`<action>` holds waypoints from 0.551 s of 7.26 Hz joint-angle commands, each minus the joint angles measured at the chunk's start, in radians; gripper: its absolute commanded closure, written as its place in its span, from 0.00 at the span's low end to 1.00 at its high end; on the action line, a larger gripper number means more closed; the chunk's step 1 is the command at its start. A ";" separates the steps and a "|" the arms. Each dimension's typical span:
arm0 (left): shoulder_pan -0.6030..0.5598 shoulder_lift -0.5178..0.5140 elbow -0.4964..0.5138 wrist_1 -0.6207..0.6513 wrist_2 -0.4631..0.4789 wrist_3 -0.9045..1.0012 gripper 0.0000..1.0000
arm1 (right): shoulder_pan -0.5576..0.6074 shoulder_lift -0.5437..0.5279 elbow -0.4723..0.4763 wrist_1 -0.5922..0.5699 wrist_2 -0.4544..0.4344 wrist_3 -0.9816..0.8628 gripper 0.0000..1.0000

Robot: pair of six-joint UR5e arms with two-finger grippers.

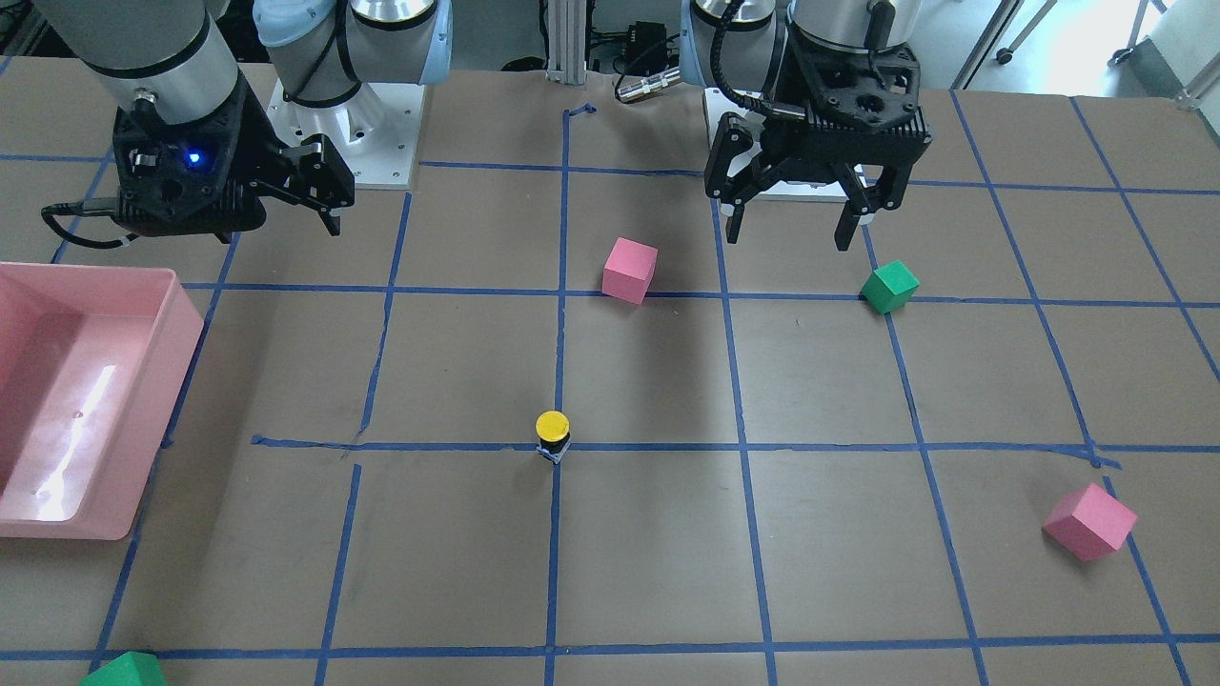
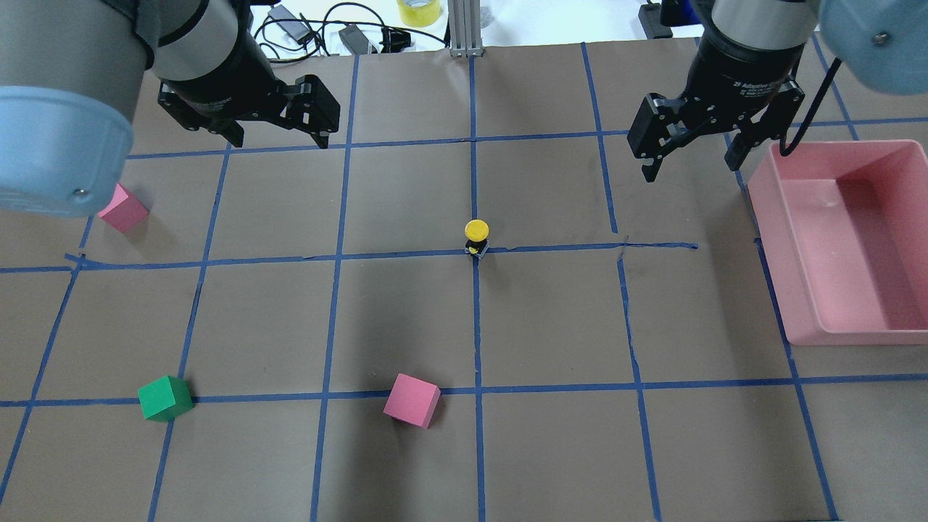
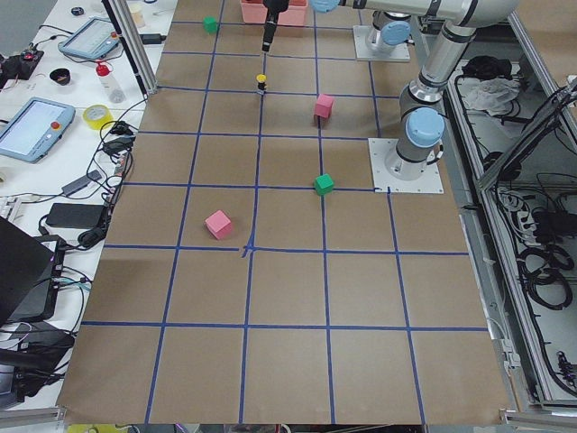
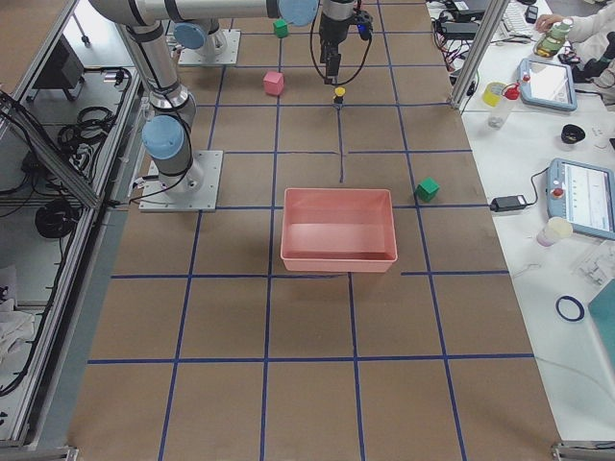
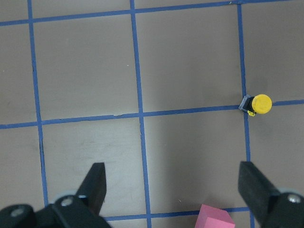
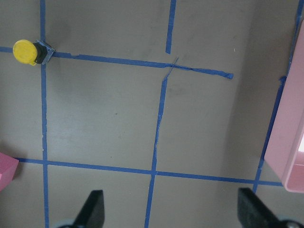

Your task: Align button upright

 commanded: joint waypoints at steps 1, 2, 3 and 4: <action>0.010 0.003 -0.004 -0.003 -0.001 0.033 0.00 | 0.000 0.000 0.000 0.001 -0.001 0.000 0.00; 0.018 0.004 -0.005 -0.004 0.001 0.074 0.00 | 0.000 0.000 0.000 0.001 0.000 -0.002 0.00; 0.017 0.007 -0.004 -0.013 0.001 0.075 0.00 | 0.000 0.000 0.000 0.001 -0.001 -0.011 0.00; 0.015 0.017 0.012 -0.103 -0.031 0.061 0.00 | 0.000 0.000 0.000 0.001 -0.001 -0.005 0.00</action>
